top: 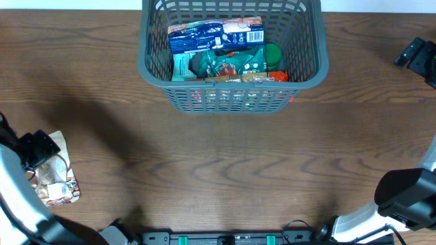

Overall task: Pack container
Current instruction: 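Lower the left gripper onto the brown Pantree pouch and grasp it, then lift the Pantree pouch and carry it over the basket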

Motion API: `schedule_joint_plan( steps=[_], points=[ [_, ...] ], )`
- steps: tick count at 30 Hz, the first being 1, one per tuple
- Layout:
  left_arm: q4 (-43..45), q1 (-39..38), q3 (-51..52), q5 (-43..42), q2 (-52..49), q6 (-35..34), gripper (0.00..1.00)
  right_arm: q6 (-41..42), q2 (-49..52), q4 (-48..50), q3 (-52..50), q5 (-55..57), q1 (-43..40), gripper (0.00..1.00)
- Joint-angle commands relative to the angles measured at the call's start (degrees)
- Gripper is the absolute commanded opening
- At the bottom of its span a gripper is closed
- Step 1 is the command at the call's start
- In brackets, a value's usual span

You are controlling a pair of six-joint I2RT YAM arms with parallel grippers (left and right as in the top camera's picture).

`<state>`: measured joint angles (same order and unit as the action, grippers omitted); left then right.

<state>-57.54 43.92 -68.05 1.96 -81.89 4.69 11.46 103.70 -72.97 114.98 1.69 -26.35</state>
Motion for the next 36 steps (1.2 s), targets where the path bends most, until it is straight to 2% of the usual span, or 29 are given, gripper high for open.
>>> schedule_joint_plan(
  steps=[1,12,21,22,23,26,29,33,36],
  points=[
    [0.3,1.2,0.2,0.0,-5.6,5.5,0.99,-0.8,0.3,0.1,-0.4,-0.1,-0.2,0.99],
    [6.8,1.2,0.2,0.0,-21.2,9.6,0.98,-0.8,0.3,0.4,-0.4,0.0,-0.2,0.99],
    [12.1,1.2,0.2,-0.1,-28.7,11.4,1.00,-0.8,0.3,2.0,-0.4,-0.1,-0.2,0.99],
    [12.3,1.2,0.2,-0.2,-29.4,11.4,0.97,-0.8,0.3,2.1,-0.4,0.0,-0.2,0.99],
    [12.5,1.2,0.2,-0.8,-30.1,11.6,0.90,-0.8,0.3,2.3,-0.4,0.0,-0.2,0.99],
    [12.5,1.2,0.2,-4.6,-31.3,12.4,0.60,-0.8,0.3,2.5,-0.4,0.0,-0.2,0.99],
    [12.0,1.2,0.2,-6.8,-31.6,12.4,0.37,-0.9,0.3,2.5,-0.4,0.0,-0.2,0.99],
    [11.3,1.2,0.2,-10.2,-31.5,10.5,0.22,-0.9,0.3,2.7,-0.4,0.0,-0.2,0.99],
    [9.7,1.1,-0.7,-16.4,-31.0,7.5,0.11,-1.0,0.3,2.7,-0.4,0.0,-0.2,0.99]
  ],
)
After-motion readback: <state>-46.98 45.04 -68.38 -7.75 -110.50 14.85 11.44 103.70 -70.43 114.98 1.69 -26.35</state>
